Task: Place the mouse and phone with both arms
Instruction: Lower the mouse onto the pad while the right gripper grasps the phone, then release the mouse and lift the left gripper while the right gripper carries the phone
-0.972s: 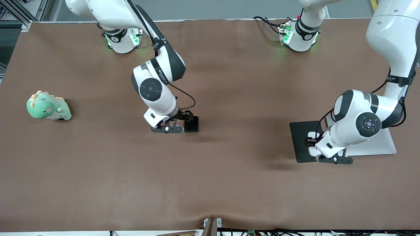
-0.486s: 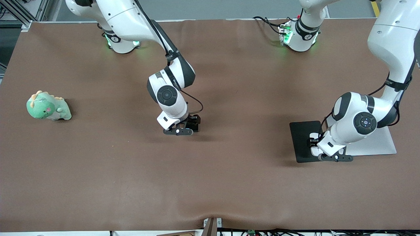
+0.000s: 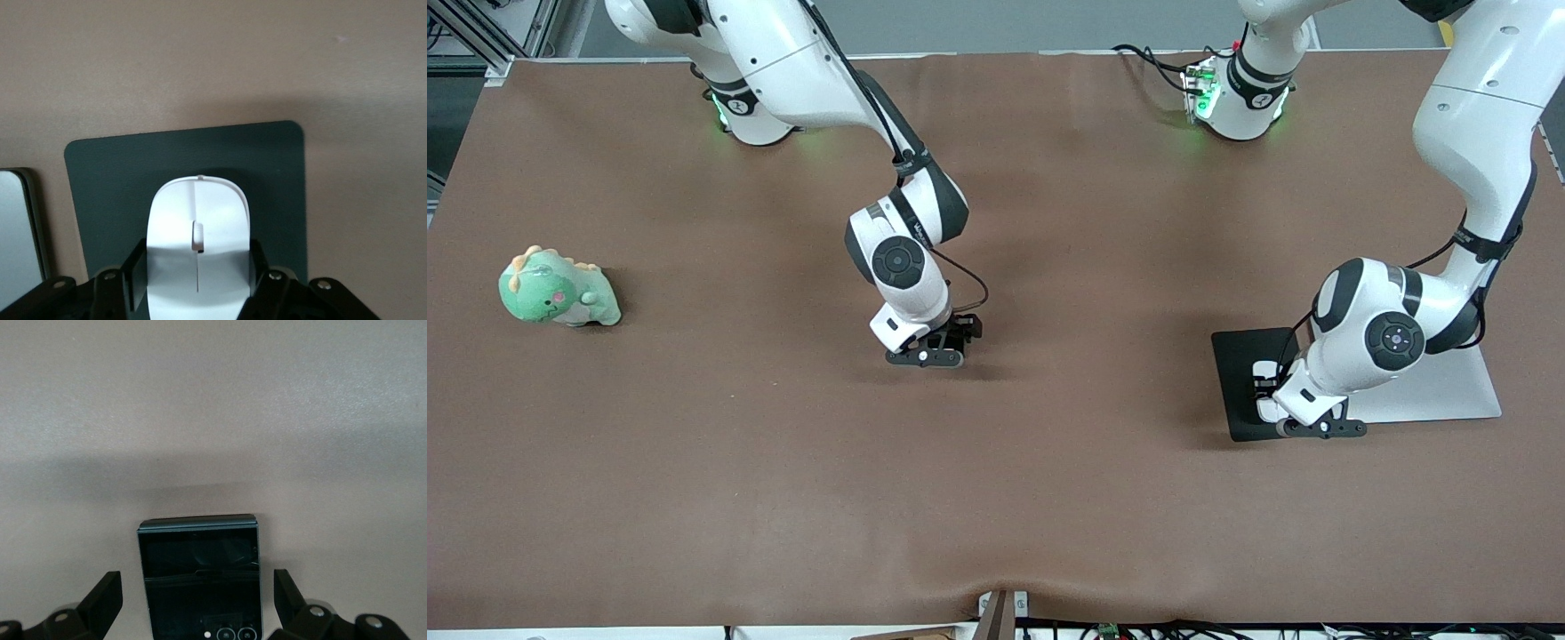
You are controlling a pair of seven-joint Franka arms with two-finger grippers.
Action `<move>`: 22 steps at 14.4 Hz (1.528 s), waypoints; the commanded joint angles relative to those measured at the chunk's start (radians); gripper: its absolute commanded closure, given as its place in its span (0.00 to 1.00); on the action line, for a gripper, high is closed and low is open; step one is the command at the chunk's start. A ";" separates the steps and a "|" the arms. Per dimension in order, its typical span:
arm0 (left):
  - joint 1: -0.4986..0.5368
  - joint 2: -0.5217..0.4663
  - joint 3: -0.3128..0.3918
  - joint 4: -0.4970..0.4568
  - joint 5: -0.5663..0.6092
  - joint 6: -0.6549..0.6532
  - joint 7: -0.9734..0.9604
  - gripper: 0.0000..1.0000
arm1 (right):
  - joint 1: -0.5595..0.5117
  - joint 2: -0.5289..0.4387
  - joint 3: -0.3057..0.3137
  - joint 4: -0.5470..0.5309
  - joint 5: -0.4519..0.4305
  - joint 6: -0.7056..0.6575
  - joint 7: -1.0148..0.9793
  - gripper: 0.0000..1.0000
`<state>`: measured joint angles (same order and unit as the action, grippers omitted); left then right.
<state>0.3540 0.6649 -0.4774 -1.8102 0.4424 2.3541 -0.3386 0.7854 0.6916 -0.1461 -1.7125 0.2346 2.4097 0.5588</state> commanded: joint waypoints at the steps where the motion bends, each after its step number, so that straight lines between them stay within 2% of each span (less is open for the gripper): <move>1: 0.008 0.007 -0.006 -0.009 0.073 0.017 -0.062 0.49 | 0.020 0.020 -0.010 0.013 0.006 0.008 -0.003 0.00; 6: 0.005 0.012 -0.007 -0.018 0.084 0.017 -0.079 0.46 | 0.035 0.037 -0.012 0.014 -0.011 0.014 0.001 0.00; 7: 0.003 0.012 -0.007 -0.021 0.084 0.017 -0.079 0.46 | 0.037 0.039 -0.013 0.016 -0.015 0.012 0.000 0.03; 8: 0.003 0.012 -0.007 -0.023 0.084 0.017 -0.079 0.45 | 0.038 0.039 -0.013 0.016 -0.035 0.012 0.001 0.14; 9: 0.003 0.013 -0.007 -0.023 0.084 0.017 -0.079 0.45 | 0.041 0.039 -0.013 0.016 -0.058 0.009 0.001 0.32; 10: 0.003 0.013 -0.007 -0.023 0.084 0.017 -0.079 0.42 | 0.041 0.036 -0.013 0.022 -0.081 -0.003 0.003 0.76; 11: 0.003 0.015 -0.007 -0.023 0.084 0.017 -0.079 0.39 | 0.041 0.031 -0.013 0.025 -0.084 -0.014 0.006 0.92; 12: 0.005 0.019 -0.007 -0.023 0.084 0.017 -0.079 0.31 | 0.040 0.026 -0.015 0.030 -0.084 -0.044 0.006 1.00; 13: 0.006 0.019 -0.007 -0.023 0.084 0.017 -0.079 0.09 | 0.032 0.020 -0.017 0.051 -0.084 -0.091 0.007 1.00; 14: 0.006 0.019 -0.007 -0.023 0.082 0.017 -0.079 0.00 | 0.023 0.006 -0.018 0.060 -0.080 -0.142 0.010 1.00; 17: 0.003 -0.002 -0.012 -0.011 0.084 0.008 -0.071 0.00 | -0.032 -0.046 -0.018 0.050 -0.075 -0.219 0.015 1.00; 20: 0.005 -0.103 -0.020 0.000 0.079 -0.042 -0.062 0.00 | -0.081 -0.072 -0.020 0.037 -0.074 -0.254 0.016 1.00; 22: 0.009 -0.155 -0.044 0.047 0.070 -0.117 -0.060 0.00 | -0.132 -0.092 -0.020 0.019 -0.075 -0.261 0.006 1.00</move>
<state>0.3540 0.5995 -0.4963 -1.7786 0.4972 2.3206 -0.3890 0.7056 0.6482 -0.1805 -1.6491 0.1692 2.1610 0.5614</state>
